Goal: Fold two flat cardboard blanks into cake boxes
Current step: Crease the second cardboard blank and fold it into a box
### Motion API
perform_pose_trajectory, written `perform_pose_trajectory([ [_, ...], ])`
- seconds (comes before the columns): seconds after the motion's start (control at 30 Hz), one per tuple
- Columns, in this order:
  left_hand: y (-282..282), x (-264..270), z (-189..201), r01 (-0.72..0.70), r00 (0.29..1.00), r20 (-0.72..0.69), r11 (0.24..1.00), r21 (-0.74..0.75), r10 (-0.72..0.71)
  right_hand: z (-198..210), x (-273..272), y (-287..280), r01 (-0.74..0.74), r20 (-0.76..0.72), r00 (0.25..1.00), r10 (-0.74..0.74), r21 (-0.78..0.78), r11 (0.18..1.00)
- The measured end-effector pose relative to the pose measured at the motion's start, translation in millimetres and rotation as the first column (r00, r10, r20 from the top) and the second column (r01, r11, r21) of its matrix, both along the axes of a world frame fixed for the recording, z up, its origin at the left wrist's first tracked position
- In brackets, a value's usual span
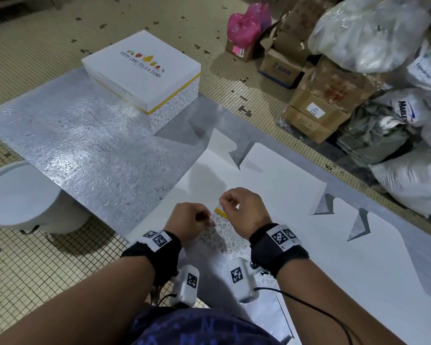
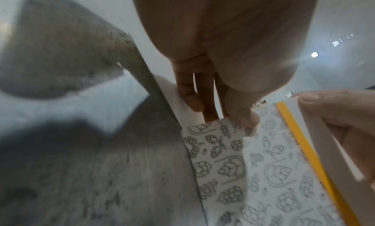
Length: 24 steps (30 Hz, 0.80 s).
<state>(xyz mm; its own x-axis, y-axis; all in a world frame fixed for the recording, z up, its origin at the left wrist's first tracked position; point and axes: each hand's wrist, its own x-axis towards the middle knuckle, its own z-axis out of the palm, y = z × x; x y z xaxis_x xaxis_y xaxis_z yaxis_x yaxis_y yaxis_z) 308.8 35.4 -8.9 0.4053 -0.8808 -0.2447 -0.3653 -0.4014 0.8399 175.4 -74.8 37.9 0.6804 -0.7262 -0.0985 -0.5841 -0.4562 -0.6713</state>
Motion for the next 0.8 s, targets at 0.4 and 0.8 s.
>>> perform_pose_trajectory([
  [0.4, 8, 23, 2, 0.191, 0.97, 0.118, 0.964, 0.183, -0.214, -2, 1, 0, 0.03, 0.026, 0.999, -0.029, -0.012, 0.999],
  [0.8, 14, 13, 3, 0.272, 0.921, 0.221, 0.936, 0.223, -0.32, 9, -6, 12, 0.04, 0.04, 0.998, -0.042, 0.037, 0.998],
])
